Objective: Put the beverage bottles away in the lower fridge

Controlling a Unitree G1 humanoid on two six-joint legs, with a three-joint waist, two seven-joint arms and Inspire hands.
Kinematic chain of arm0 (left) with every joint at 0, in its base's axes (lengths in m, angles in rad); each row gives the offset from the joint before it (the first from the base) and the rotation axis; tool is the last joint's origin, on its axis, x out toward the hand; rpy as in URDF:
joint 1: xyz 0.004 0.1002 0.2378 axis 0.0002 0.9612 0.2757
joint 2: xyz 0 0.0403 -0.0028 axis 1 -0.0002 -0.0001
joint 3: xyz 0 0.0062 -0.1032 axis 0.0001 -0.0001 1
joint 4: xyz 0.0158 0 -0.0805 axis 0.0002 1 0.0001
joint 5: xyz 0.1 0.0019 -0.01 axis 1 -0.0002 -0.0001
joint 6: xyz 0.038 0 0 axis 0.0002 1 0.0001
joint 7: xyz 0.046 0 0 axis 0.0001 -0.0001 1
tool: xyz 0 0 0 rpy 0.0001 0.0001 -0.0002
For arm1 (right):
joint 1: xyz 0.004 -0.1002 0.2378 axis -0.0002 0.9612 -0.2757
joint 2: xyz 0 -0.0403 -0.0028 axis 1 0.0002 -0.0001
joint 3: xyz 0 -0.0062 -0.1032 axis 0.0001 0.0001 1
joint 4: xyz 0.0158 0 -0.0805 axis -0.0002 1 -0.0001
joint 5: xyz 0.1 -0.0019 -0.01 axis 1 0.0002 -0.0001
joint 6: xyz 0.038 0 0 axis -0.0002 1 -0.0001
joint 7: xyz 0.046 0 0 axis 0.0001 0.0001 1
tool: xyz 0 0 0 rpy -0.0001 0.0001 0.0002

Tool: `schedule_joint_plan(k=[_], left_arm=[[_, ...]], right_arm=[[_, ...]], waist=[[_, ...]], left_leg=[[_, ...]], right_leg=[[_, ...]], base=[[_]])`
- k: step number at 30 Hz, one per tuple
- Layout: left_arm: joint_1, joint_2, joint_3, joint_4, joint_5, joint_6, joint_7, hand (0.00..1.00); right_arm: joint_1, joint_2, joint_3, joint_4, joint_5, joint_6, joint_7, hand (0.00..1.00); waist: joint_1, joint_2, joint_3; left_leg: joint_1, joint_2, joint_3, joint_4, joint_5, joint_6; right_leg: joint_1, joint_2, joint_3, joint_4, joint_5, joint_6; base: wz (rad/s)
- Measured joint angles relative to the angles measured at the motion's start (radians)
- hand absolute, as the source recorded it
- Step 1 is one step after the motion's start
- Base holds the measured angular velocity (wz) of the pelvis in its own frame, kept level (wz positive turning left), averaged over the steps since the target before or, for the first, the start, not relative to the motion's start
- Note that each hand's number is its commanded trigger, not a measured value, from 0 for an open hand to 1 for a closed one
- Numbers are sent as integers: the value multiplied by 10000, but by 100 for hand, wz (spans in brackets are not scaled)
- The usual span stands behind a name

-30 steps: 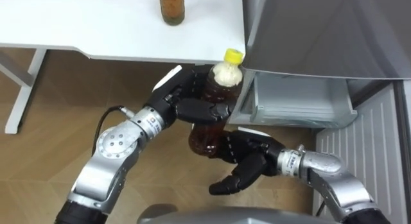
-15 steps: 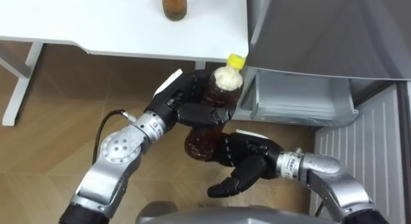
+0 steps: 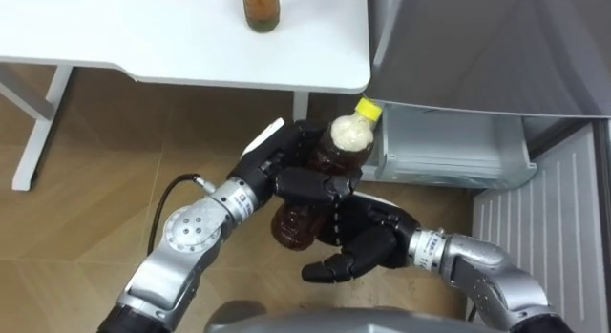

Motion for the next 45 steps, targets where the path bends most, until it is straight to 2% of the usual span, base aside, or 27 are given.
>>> schedule_joint_plan(k=[6, 10, 11, 12, 23, 43, 44, 45], left_arm=[[10, 4, -69, 165, 0, -112, -28, 100], [10, 28, -109, 186, 8, -121, -30, 100], [9, 23, -112, 194, 3, -121, -26, 100], [9, 15, -111, 194, 1, -122, -22, 100], [8, -90, -395, 267, -17, -174, 5, 100], [9, -110, -555, 291, -45, -174, 7, 100], [9, -109, -555, 291, -45, -174, 7, 76], [9, -109, -556, 291, -45, -174, 3, 56]], right_arm=[[0, 2, 20, 0, 36, -4, -57, 0], [-1, -4, 181, 0, 205, -4, -143, 0], [-1, -8, 227, 0, 294, -4, -156, 8], [0, -17, 284, 0, 395, -4, -161, 100], [-2, -24, 712, 2, 720, -2, -905, 100], [-2, -100, 850, 2, 764, -3, -1023, 100], [-2, -99, 852, 2, 764, -3, -1023, 100], [-2, -100, 853, 2, 764, -3, -1023, 100]], waist=[[-85, -75, 44], [-107, -98, 44], [-115, -98, 44], [-116, -98, 44], [-105, -71, 34], [-68, -16, 15], [-67, -16, 15], [-65, -16, 15]], left_leg=[[-31, -4, 0, 16, 0, 1], [-30, -5, 5, 12, 0, 1], [-32, -5, 4, 6, 0, 1], [-34, -5, 4, 5, 0, 1], [-53, -7, 5, -1, 0, 1], [-12, -7, 17, 5, 0, 1], [-13, -7, 17, 5, 0, 1], [-13, -7, 17, 4, -1, 1]], right_leg=[[-24, -2, -4, -2, 0, 0], [-77, -2, 0, -2, 0, 0], [-78, -2, -1, -2, 0, 0], [-78, -2, -2, -2, 0, 0], [-64, -1, -3, 0, 0, 0], [-72, -1, -3, 5, 0, 0], [-72, -2, -3, 5, 0, 0], [-71, -1, -3, 5, 0, 0]], base=[[0], [0], [0], [0], [0], [0], [0], [0]])
